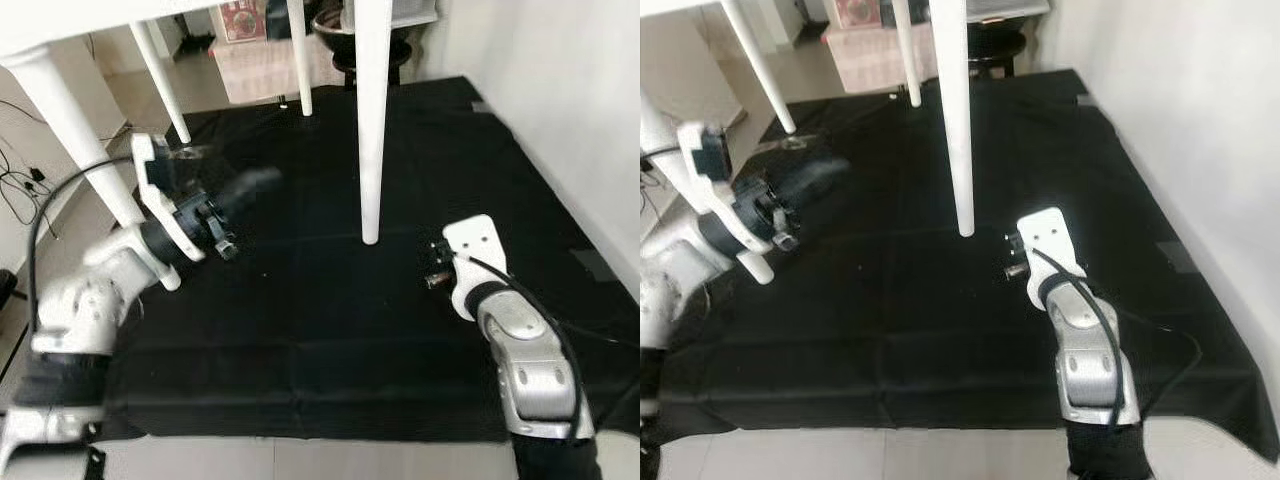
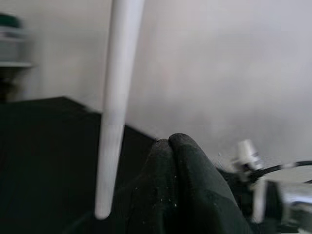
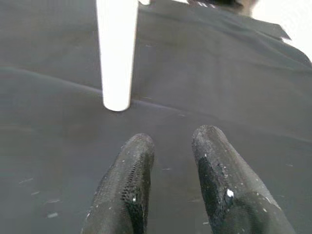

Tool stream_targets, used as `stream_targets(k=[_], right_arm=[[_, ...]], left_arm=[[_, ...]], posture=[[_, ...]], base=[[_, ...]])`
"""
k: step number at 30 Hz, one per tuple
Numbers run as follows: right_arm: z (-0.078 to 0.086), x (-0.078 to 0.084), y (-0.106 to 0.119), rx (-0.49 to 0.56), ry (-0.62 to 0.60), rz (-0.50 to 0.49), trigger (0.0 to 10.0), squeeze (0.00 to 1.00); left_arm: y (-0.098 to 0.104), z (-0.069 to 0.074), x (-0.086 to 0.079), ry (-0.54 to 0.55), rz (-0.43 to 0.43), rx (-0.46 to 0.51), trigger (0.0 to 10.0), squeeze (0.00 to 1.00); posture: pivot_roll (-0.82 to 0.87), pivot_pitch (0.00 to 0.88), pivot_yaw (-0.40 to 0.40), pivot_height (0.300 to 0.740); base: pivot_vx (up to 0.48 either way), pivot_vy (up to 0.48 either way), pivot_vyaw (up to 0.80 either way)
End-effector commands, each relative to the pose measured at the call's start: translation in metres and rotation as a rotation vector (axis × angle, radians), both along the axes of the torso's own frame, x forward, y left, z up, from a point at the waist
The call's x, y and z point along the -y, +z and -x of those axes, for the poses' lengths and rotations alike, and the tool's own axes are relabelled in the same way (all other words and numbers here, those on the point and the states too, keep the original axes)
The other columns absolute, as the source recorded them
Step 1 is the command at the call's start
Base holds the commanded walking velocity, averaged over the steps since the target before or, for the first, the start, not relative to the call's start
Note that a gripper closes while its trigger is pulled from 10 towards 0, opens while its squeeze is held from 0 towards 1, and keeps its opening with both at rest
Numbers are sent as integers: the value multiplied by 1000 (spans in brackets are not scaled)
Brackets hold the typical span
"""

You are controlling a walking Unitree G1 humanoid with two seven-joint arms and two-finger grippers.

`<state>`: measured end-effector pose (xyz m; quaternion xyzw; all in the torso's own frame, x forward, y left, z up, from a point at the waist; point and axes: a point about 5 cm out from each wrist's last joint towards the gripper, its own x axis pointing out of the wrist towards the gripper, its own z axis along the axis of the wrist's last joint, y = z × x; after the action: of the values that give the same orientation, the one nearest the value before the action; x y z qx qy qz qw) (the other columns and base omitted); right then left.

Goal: Building children table

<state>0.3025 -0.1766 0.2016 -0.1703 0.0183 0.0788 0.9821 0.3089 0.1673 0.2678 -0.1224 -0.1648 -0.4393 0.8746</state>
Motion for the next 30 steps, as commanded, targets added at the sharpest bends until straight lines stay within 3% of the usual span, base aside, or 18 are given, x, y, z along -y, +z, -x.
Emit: stream_targets(k=[1, 2, 5, 7, 11, 12, 14, 20, 21, 30], right_arm=[[4, -9, 0, 19, 49, -25, 10000, 0], [8, -13, -10, 16, 60, -47, 10000, 0], [10, -15, -17, 14, 62, -52, 10000, 0], [10, -19, -25, 22, 65, -80, 10000, 0], [9, -20, -28, 23, 68, -85, 10000, 0], [8, -25, -32, 22, 93, -83, 10000, 0], [6, -36, -41, 5, 145, -98, 10000, 0], [9, -47, -52, -18, 201, -114, 10000, 0], [12, -51, -59, -32, 226, -119, 10000, 0], [17, -43, -71, -58, 223, -110, 10000, 0]], left_arm=[[-1, 3, -1, 70, -35, 31, 10000, 0], [-13, 10, -2, 180, -62, 30, 10000, 0], [-22, 16, -5, 265, -64, 7, 10000, 0], [-43, 29, -14, 444, -116, -47, 10000, 0], [-52, 35, -17, 503, -146, -68, 10000, 0], [-67, 45, -19, 566, -217, -90, 10000, 0], [-90, 62, -25, 663, -251, -166, 10000, 0], [-109, 74, -33, 813, -244, -238, 10000, 0], [-118, 79, -36, 899, -253, -268, 10000, 0], [-132, 88, -36, 1036, -282, -330, 10000, 0]], posture=[[-105, 78, 98, 740], [-93, 68, 82, 740], [-86, 58, 71, 740], [-72, 44, 55, 740], [-65, 38, 48, 740], [-51, 28, 33, 740], [-33, 12, 9, 740], [-14, 0, -17, 740], [-10, 0, -25, 740], [-8, 0, -47, 740]], base=[[0, 0, 0], [0, 0, 0], [0, 0, 0], [0, 0, 0], [0, 0, 0], [0, 0, 0], [0, 0, 0], [0, 0, 0], [0, 0, 0], [0, 0, 0]])
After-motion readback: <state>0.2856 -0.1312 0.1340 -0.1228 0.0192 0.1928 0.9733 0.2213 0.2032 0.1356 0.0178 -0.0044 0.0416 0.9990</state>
